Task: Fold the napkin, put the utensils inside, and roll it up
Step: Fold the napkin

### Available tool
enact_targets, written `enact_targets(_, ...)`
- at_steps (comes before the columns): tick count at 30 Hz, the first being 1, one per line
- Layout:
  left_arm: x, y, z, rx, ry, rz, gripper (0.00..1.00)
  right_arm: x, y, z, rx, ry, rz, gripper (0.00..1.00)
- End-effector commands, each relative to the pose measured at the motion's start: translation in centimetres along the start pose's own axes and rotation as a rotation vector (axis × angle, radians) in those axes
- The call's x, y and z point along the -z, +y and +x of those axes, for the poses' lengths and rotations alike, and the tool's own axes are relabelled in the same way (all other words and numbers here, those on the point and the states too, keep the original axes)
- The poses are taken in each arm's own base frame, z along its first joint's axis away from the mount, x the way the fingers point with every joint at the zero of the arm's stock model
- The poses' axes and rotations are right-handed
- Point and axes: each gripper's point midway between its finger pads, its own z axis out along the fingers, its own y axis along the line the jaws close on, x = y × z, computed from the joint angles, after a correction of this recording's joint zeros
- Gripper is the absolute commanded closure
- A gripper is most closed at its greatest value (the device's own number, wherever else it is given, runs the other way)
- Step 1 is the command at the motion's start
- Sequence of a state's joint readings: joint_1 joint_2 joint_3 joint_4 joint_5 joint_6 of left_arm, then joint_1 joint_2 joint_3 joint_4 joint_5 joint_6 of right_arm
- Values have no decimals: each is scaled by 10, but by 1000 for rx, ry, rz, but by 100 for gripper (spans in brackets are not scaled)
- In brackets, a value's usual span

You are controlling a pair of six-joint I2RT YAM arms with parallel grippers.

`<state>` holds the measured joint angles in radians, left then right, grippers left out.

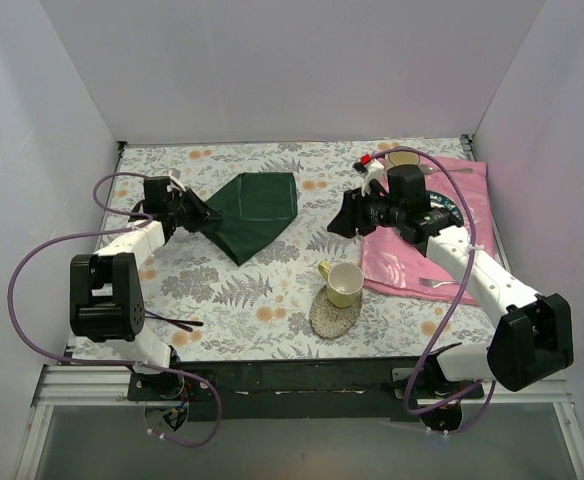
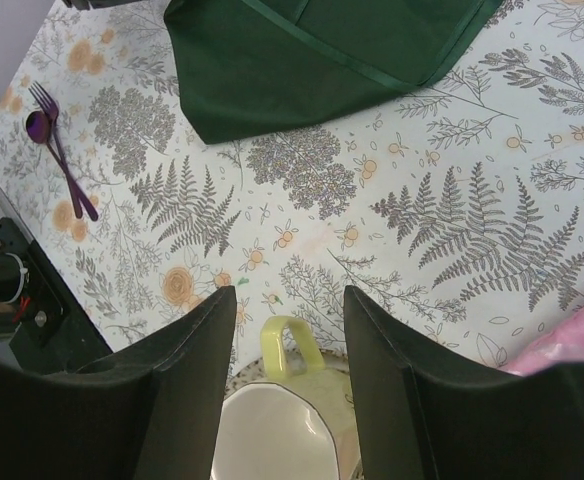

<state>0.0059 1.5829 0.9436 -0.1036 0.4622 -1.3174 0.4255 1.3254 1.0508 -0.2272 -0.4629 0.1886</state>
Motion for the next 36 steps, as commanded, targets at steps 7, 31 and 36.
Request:
enact_targets(7, -8, 8, -47, 106, -59, 35, 100, -9, 8, -16, -4, -40, -66, 44)
enact_targets(31, -34, 51, -68, 104, -50, -133, 67, -113, 28, -15, -13, 65, -180, 44)
enact_targets(36, -17, 47, -104, 22, -159, -225, 51, -150, 33, -18, -27, 84, -200, 44)
